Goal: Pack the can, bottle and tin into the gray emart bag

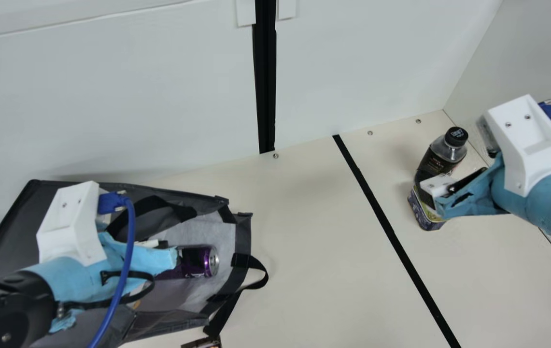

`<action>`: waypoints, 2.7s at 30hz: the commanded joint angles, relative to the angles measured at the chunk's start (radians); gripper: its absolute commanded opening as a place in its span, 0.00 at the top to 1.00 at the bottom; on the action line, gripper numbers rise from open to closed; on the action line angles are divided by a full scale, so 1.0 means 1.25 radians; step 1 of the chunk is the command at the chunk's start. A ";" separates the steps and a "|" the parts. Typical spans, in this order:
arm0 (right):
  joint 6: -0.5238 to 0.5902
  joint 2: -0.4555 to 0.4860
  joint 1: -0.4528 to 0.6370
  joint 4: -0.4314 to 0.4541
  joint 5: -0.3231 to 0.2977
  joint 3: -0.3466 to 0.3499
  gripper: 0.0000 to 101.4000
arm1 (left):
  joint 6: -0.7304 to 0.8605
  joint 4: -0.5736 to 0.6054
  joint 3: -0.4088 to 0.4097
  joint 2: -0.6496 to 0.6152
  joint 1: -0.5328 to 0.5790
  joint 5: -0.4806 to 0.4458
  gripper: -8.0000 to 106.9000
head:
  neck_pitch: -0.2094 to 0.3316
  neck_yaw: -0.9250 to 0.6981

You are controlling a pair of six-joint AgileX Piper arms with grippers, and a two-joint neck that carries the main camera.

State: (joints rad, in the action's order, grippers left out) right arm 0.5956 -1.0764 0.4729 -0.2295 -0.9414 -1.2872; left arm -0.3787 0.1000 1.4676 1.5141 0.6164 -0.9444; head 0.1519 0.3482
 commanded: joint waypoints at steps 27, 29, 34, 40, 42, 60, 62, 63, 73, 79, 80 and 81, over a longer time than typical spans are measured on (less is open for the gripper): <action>-0.130 0.026 0.047 0.101 -0.194 -0.136 0.10 | 0.000 0.000 0.000 0.000 0.000 0.000 0.84 | 0.018 0.001; -0.137 0.029 0.044 0.107 -0.206 -0.142 0.10 | 0.000 0.000 0.000 0.000 0.000 0.000 0.84 | 0.018 0.001; -0.151 0.037 0.040 0.114 -0.223 -0.145 0.10 | 0.000 0.000 0.000 0.000 0.000 0.000 0.84 | 0.018 0.001; -0.170 0.053 0.026 0.125 -0.223 -0.128 0.10 | 0.000 0.000 0.000 0.000 0.000 0.000 0.84 | 0.018 0.001; -0.177 0.058 0.021 0.129 -0.223 -0.124 0.10 | 0.000 0.000 0.000 0.000 0.000 0.000 0.84 | 0.018 0.001; -0.237 0.080 -0.018 0.157 -0.223 -0.121 0.10 | 0.000 0.000 0.000 0.000 0.000 0.000 0.84 | 0.018 0.001; -0.244 0.080 -0.021 0.159 -0.223 -0.124 0.10 | 0.000 0.000 0.000 0.000 0.000 0.000 0.84 | 0.018 0.001; -0.247 0.079 -0.022 0.159 -0.223 -0.126 0.10 | 0.000 0.000 0.000 0.000 0.000 0.000 0.84 | 0.018 0.001; -0.259 0.071 -0.025 0.160 -0.223 -0.136 0.10 | 0.000 0.000 0.000 0.000 0.000 0.000 0.84 | 0.018 0.001; -0.250 0.059 -0.015 0.153 -0.223 -0.142 0.10 | 0.000 0.000 0.000 0.000 0.000 0.000 0.84 | 0.018 0.001; -0.247 0.056 -0.013 0.150 -0.223 -0.144 0.10 | 0.000 0.000 0.000 0.000 0.000 0.000 0.84 | 0.018 0.001; -0.243 0.053 -0.009 0.148 -0.223 -0.146 0.10 | 0.000 0.000 0.000 0.000 0.000 0.000 0.84 | 0.018 0.001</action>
State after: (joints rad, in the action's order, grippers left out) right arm 0.2878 -1.0091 0.4595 -0.0400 -1.2198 -1.4684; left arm -0.3787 0.1000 1.4676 1.5141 0.6164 -0.9444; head 0.1519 0.3467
